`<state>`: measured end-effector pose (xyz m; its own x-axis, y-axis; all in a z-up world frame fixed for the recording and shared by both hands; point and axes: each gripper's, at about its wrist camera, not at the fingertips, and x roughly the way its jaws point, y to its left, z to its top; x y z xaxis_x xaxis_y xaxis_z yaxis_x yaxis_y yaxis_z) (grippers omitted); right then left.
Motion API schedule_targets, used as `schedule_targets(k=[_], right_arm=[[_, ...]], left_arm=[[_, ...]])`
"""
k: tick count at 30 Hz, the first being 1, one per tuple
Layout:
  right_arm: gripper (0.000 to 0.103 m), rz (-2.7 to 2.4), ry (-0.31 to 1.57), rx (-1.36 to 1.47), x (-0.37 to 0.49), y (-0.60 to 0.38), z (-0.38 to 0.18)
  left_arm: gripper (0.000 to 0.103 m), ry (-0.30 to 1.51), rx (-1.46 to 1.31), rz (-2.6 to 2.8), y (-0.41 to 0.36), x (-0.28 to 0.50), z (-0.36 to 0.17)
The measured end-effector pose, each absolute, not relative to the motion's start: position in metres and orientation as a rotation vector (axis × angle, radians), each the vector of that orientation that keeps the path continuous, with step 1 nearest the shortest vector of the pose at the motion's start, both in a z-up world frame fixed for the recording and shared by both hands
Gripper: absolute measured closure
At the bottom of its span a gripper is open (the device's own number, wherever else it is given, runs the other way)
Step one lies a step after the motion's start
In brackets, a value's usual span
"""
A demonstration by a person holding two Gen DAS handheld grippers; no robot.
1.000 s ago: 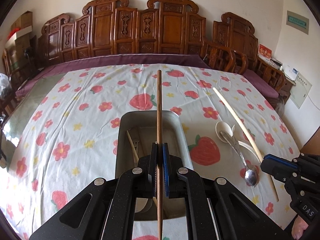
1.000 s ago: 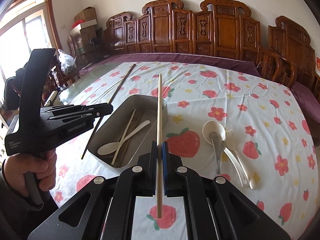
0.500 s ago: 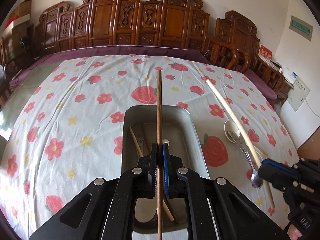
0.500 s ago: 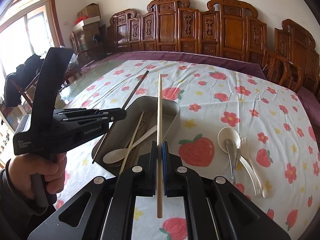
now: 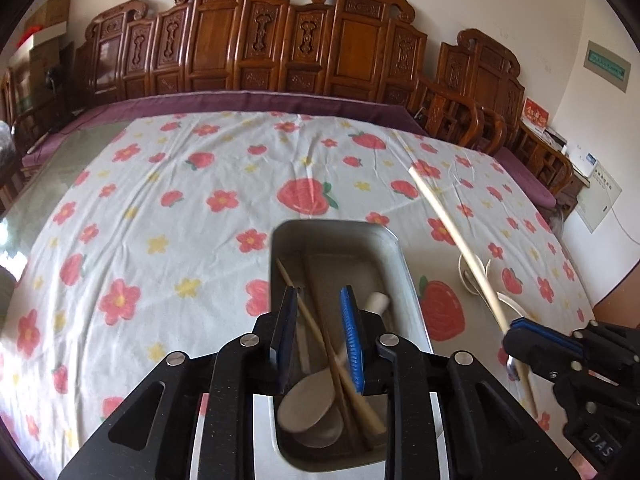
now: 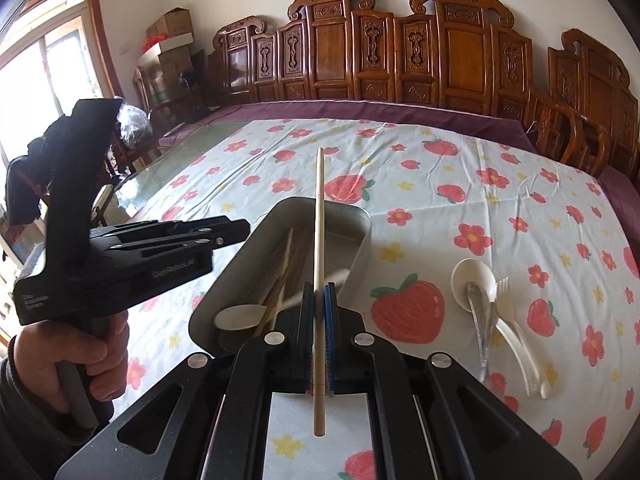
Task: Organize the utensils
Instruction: 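Carry the chopstick into the tin tray and open the left tool while right follows, then lower the held chopstick into the tin tray and open the right tool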
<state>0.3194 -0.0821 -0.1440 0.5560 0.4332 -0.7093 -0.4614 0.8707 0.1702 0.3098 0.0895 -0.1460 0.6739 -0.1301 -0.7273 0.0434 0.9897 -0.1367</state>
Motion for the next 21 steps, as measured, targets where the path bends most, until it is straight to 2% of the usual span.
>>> schedule_targets(k=[21], right_arm=[[0.097,0.534,0.920,0.042,0.347,-0.023,-0.184]], left_arm=[[0.077,0.772,-0.098,0.004,0.149,0.302,-0.123]])
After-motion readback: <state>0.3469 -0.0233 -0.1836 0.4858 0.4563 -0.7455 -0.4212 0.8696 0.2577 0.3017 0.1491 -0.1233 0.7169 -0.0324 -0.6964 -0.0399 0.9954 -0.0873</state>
